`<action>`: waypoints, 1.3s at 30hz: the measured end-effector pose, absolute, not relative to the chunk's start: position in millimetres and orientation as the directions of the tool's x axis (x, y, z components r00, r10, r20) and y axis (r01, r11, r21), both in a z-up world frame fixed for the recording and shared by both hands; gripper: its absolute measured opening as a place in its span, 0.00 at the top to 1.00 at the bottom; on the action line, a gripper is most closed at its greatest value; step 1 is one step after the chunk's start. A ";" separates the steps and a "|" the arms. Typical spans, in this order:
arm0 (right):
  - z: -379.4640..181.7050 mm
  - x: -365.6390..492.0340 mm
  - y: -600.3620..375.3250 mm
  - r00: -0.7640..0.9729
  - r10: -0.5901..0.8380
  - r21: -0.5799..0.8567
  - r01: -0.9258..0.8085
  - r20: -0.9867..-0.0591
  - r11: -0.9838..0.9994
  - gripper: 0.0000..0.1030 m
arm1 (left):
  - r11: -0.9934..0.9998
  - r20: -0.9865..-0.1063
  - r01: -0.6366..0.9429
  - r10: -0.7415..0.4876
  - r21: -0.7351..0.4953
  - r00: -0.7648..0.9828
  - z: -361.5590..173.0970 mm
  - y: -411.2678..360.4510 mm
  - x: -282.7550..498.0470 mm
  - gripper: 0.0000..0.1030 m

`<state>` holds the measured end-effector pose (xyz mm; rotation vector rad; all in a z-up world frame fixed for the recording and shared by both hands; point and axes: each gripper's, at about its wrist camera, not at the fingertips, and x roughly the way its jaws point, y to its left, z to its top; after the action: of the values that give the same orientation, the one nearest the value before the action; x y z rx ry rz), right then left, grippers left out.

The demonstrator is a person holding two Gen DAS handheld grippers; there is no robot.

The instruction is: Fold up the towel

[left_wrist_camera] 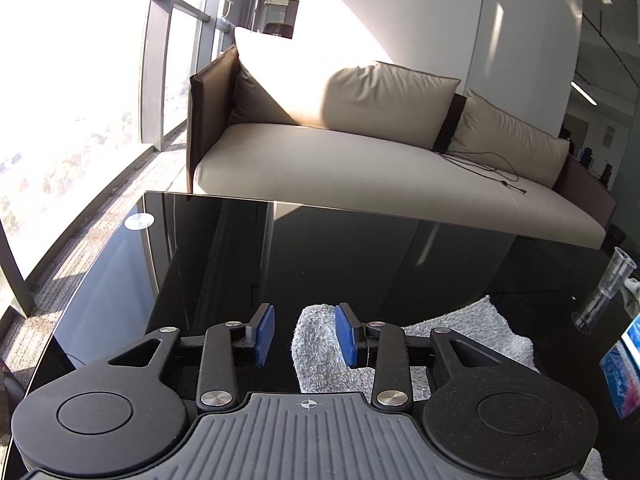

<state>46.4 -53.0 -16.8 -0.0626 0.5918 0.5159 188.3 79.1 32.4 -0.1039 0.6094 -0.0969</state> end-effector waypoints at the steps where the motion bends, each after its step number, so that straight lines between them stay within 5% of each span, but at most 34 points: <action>1: -18.3 48.2 -50.4 0.708 0.433 0.071 -0.479 -0.558 0.875 0.81 | 0.990 -0.566 0.059 -0.120 -0.126 0.816 32.4 80.0 187.8 0.69; 15: -30.6 34.8 -32.6 0.685 0.400 -0.048 -0.535 -0.609 0.844 0.81 | 0.992 -0.572 0.047 -0.108 -0.121 0.813 32.5 84.3 185.9 0.64; 39: -23.2 25.8 -42.6 0.590 0.471 -0.026 -0.641 -0.656 0.767 0.81 | 0.992 -0.582 0.037 -0.100 -0.120 0.807 30.9 88.0 184.8 0.64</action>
<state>25.8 -42.6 -23.2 -0.2721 0.6766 0.6560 184.8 88.0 30.9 -0.1043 0.6271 -0.0731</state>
